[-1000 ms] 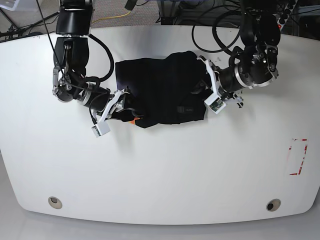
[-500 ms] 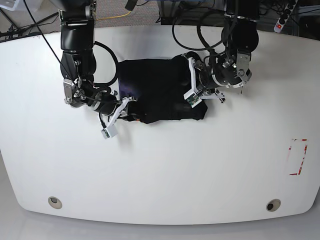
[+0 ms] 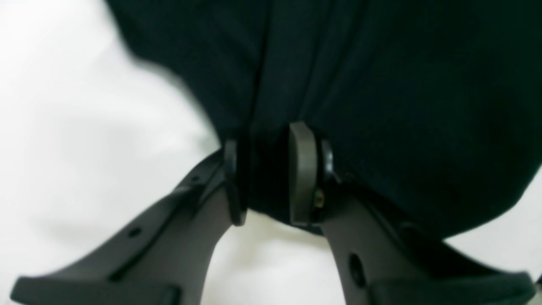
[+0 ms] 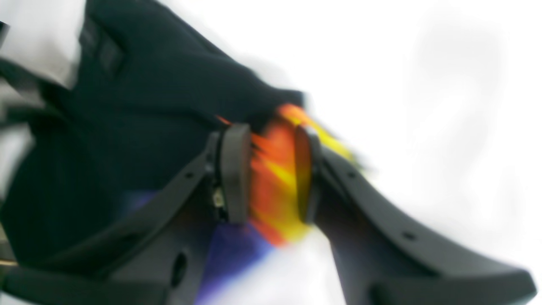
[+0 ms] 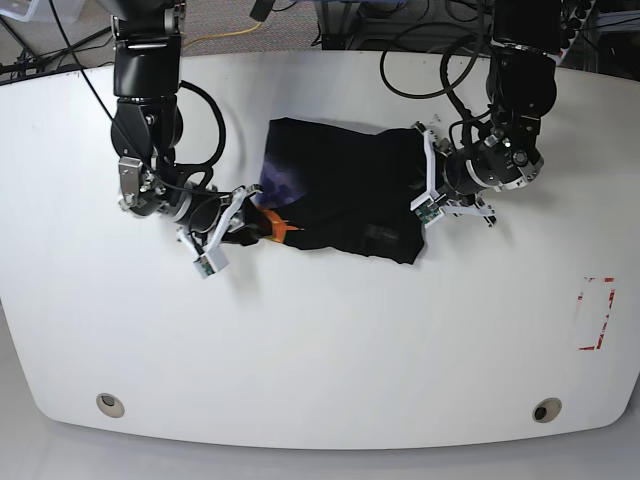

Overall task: Fold the T-shirt properly
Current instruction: 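Lift the folded bundle with both grippers and carry it toward the table corner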

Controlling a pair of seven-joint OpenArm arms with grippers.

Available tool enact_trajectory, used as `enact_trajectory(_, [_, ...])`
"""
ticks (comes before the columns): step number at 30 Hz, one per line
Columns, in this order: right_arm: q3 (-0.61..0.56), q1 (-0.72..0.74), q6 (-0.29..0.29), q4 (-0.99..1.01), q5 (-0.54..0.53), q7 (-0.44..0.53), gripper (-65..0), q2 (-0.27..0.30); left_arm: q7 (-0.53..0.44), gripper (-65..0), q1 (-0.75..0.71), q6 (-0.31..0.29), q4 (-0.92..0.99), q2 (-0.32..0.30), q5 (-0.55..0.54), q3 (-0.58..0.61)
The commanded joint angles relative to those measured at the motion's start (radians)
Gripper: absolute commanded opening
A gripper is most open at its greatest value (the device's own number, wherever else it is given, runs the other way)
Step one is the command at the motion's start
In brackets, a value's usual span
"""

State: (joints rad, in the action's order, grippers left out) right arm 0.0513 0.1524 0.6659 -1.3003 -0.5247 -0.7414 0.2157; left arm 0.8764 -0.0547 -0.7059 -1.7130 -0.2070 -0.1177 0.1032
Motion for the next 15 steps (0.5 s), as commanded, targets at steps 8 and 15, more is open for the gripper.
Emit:
enact_trajectory(8, [0.063,0.034,-0.008,-0.27,0.034,-0.122,-47.9,0.031,0.145,-51.1,0.032,0.008,-0.262,-0.029,0.01,-0.035])
enact_trajectory(15, [-0.032,0.102,0.001,-0.192,0.355,-0.045,-48.4,-0.077,0.163,-51.5,-0.087,0.008,-0.295,-0.002,0.006,-0.04])
